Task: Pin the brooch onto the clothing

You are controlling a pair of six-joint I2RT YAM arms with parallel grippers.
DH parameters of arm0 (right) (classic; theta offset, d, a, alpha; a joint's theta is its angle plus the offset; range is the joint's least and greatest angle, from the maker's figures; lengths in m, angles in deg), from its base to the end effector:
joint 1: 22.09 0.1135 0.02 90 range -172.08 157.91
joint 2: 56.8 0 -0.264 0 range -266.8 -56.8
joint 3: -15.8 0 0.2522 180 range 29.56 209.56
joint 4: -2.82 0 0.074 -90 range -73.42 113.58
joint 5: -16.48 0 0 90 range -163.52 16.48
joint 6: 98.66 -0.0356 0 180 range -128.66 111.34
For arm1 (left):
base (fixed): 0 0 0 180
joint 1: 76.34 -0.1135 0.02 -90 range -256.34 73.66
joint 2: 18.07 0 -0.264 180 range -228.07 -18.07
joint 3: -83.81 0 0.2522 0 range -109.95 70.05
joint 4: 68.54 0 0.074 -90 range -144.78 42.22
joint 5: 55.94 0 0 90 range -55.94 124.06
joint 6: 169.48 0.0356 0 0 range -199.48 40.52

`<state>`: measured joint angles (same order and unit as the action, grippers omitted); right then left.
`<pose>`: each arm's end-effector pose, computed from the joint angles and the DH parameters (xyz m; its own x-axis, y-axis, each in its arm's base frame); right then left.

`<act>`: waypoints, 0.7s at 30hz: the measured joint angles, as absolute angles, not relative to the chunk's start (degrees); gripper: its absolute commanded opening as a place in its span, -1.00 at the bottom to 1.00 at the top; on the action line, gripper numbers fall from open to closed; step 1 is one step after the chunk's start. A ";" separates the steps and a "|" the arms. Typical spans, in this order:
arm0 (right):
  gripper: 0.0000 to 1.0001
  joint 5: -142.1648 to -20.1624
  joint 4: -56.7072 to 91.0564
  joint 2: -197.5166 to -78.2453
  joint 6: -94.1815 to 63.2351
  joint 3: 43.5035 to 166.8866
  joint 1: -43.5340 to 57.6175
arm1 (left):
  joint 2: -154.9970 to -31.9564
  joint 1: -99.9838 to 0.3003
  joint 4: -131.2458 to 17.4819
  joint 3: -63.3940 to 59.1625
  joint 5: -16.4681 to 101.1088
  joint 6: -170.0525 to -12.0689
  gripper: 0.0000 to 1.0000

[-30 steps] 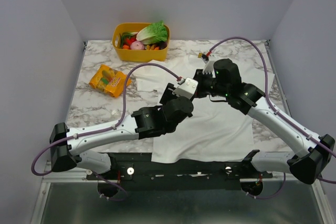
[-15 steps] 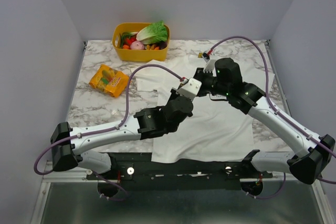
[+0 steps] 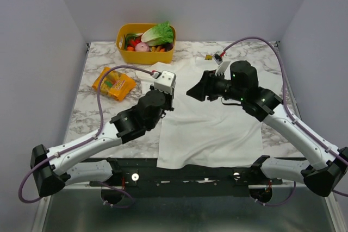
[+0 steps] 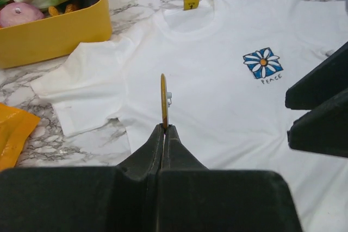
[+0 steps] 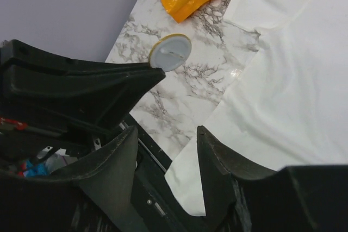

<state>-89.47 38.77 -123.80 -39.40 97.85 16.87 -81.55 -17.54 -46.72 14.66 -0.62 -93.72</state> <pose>0.1972 0.1720 0.3834 -0.6495 0.1069 -0.7528 -0.5494 0.6185 0.5618 0.1480 -0.2053 0.3459 -0.2430 0.0108 -0.9700 0.3719 0.9246 -0.0829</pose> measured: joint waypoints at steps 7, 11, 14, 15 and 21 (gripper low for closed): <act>0.85 -89.18 36.76 -117.75 -35.40 94.09 16.09 | -69.47 -21.38 -48.30 19.86 11.21 -95.91 -1.00; 0.91 -91.17 33.38 -113.92 -31.40 90.51 16.07 | -66.01 -22.37 -48.63 20.80 19.86 -96.96 -1.00; 0.89 -94.47 29.44 -112.90 -29.28 88.17 16.07 | -65.62 -22.39 -49.67 20.78 25.41 -97.68 -1.00; 0.87 -95.85 28.09 -112.85 -28.78 87.38 16.07 | -65.69 -22.39 -49.89 20.78 27.43 -97.94 -1.00; 0.75 -101.64 22.05 -112.63 -27.58 83.32 16.07 | -66.23 -22.39 -50.85 20.78 35.38 -98.88 -1.00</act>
<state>-101.64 22.05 -112.63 -27.58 83.32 16.07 -66.23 -22.39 -50.85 20.78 35.38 -98.88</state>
